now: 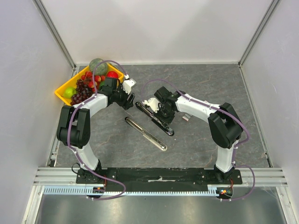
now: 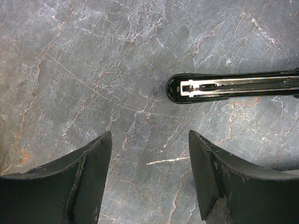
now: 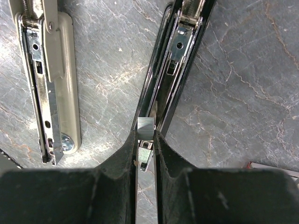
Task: Load the staples into the stapler
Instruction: Adjust the stapler at the center of the board.
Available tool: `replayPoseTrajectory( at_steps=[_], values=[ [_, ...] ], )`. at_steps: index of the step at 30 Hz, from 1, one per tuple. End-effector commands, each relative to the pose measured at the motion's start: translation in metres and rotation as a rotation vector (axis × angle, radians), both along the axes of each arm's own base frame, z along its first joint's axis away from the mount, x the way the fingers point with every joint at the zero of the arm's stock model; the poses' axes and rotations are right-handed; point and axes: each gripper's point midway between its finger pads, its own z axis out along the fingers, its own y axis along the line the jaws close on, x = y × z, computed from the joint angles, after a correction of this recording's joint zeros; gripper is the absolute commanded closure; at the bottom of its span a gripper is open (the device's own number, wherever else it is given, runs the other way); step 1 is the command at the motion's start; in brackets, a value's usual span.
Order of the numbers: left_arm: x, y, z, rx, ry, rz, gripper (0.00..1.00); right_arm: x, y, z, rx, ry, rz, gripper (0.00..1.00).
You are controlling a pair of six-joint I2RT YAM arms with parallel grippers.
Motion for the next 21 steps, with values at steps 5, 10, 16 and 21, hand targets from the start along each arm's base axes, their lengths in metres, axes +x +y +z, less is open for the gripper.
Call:
replayPoseTrajectory(
  at_steps=[5, 10, 16, 21],
  values=[
    [0.009, 0.0, 0.015, -0.022, -0.017, 0.036, 0.27, 0.02, 0.003, 0.033, 0.051, -0.092, -0.088, 0.91],
    [0.011, 0.001, 0.017, -0.02, -0.023, 0.039, 0.27, 0.022, 0.002, 0.033, 0.04, -0.103, -0.097, 0.91],
    [0.011, 0.0, 0.017, -0.022, -0.02, 0.038, 0.27, 0.019, -0.003, 0.02, 0.014, -0.078, -0.111, 0.9],
    [0.01, 0.0, 0.016, -0.02, -0.018, 0.038, 0.27, 0.013, -0.003, 0.011, 0.009, -0.046, -0.129, 0.9]
  ],
)
